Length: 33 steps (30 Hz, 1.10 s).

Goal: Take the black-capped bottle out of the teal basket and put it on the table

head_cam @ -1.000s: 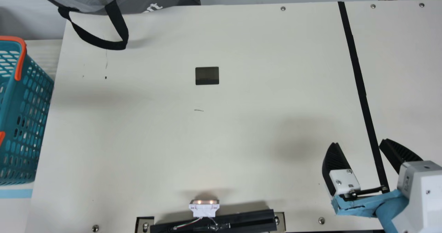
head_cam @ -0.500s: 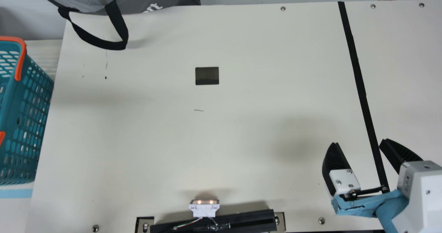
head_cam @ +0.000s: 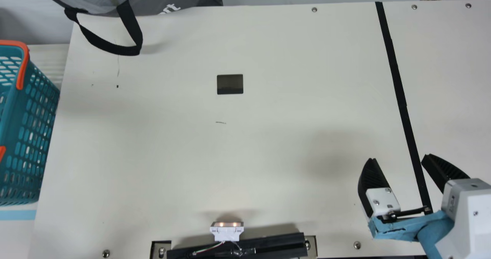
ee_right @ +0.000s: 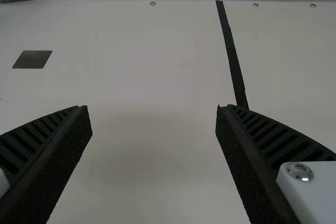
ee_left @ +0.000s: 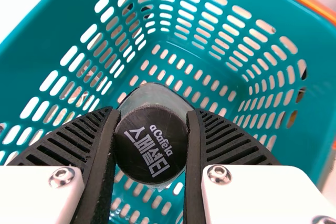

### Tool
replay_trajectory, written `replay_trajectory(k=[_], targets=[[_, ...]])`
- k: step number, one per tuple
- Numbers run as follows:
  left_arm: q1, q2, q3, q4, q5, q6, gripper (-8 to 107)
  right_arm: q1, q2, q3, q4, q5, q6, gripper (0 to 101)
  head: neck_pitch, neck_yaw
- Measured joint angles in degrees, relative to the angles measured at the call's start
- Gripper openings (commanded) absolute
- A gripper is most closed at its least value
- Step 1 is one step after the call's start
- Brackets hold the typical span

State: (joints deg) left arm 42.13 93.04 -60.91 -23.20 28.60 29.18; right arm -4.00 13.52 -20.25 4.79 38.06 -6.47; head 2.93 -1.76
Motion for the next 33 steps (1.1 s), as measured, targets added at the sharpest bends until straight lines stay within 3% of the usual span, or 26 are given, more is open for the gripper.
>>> replay_trajectory(k=[17, 33], targets=[[-0.1, -10.5, 1.2, 0.8, 4.0, -0.5, 0, 0.0, 0.0, 0.0, 0.0, 0.0, 0.0, 91, 0.0, -0.3], [-1.7, -18.2, -1.7, 1.5, 9.0, -2.5, 0, 0.0, 0.0, 0.0, 0.0, 0.0, 0.0, 91, 0.3, -0.3]])
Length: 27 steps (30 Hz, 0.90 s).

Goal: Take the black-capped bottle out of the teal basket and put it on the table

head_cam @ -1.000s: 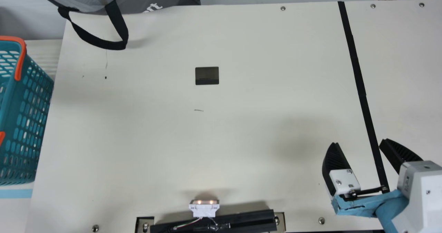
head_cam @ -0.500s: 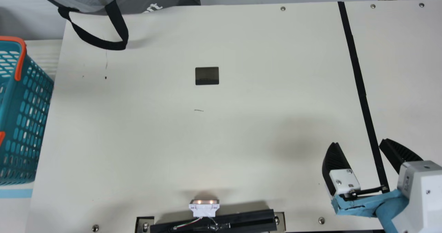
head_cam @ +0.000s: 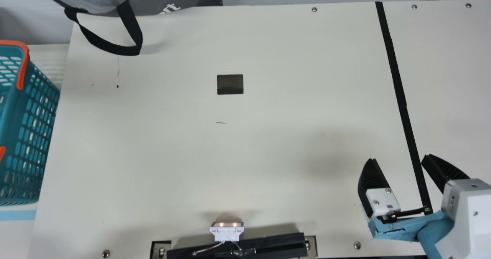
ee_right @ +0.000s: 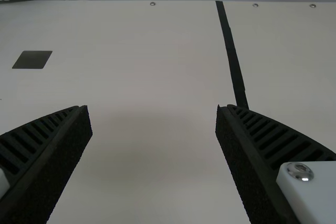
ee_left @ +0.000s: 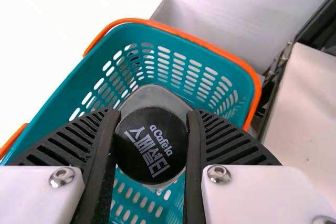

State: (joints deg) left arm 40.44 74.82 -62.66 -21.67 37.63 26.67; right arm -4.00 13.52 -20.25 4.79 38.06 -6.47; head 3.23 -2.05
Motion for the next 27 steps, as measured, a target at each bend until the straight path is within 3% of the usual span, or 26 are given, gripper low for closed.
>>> replay_trajectory(k=[27], targets=[[-9.4, -6.5, -1.8, 4.3, 4.5, -3.4, 0, 0.0, 0.0, 0.0, 0.0, -0.1, 0.0, 91, -0.3, 0.0]])
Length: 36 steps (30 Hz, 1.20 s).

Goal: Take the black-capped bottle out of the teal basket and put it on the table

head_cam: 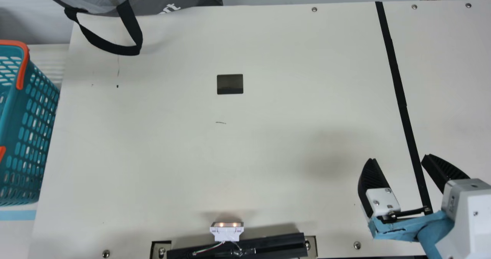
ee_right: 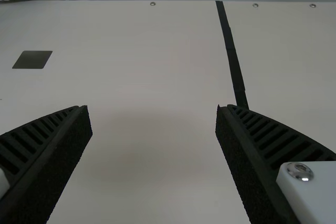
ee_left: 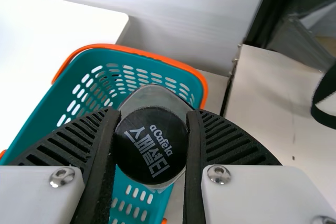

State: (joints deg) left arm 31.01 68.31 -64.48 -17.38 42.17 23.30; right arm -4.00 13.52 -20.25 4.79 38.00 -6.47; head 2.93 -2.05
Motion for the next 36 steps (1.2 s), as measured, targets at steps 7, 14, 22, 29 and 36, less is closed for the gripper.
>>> replay_trajectory(k=[7, 14, 22, 29, 36], targets=[[-3.9, -1.3, -0.1, 1.5, 1.2, -1.5, 0, 0.0, 0.0, 0.0, 0.0, 0.0, 0.0, 91, 0.0, 0.0], [-8.5, -2.4, -0.7, 3.3, 2.6, -3.9, 0, 0.0, 0.0, 0.0, 0.0, 0.0, 0.0, 91, 0.0, 0.0], [-13.9, -3.3, -1.0, 5.5, 3.4, -6.8, 0, 0.0, 0.0, 0.0, 0.0, 0.0, 0.0, 91, 0.0, 0.0], [-18.7, -3.5, -0.9, 8.3, 3.6, -10.3, 0, 0.0, 0.0, 0.0, 0.0, 0.0, 0.0, 91, 0.0, 0.0], [-23.9, -3.4, -0.8, 11.2, 3.4, -14.7, 0, 0.0, 0.0, 0.0, 0.0, 0.1, 0.0, 91, 0.0, 0.3]])
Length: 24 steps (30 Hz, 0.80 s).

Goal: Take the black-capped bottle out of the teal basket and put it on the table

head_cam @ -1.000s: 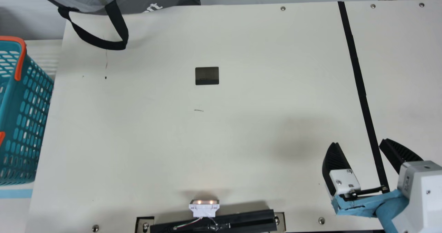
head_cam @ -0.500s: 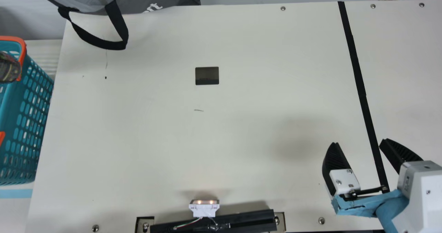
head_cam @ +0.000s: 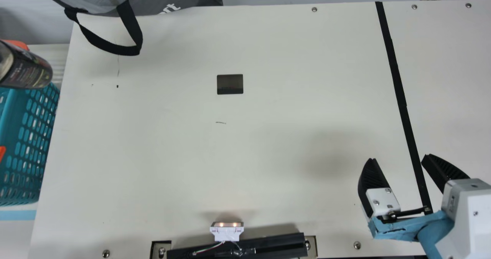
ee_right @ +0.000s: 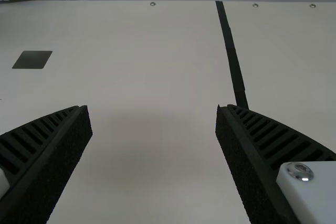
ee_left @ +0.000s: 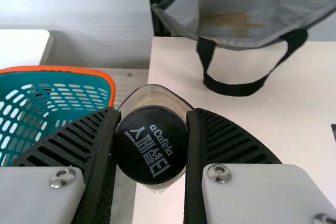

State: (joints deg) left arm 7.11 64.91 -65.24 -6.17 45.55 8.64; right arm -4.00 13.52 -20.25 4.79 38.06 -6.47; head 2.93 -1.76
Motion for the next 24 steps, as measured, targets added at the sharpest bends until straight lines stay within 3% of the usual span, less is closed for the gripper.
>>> replay_trajectory(k=[24], targets=[[-17.4, 4.1, -2.1, 8.7, -0.8, -12.9, 0, 0.0, 0.0, 0.0, 0.0, 0.0, 0.0, 91, 0.0, -0.3]])
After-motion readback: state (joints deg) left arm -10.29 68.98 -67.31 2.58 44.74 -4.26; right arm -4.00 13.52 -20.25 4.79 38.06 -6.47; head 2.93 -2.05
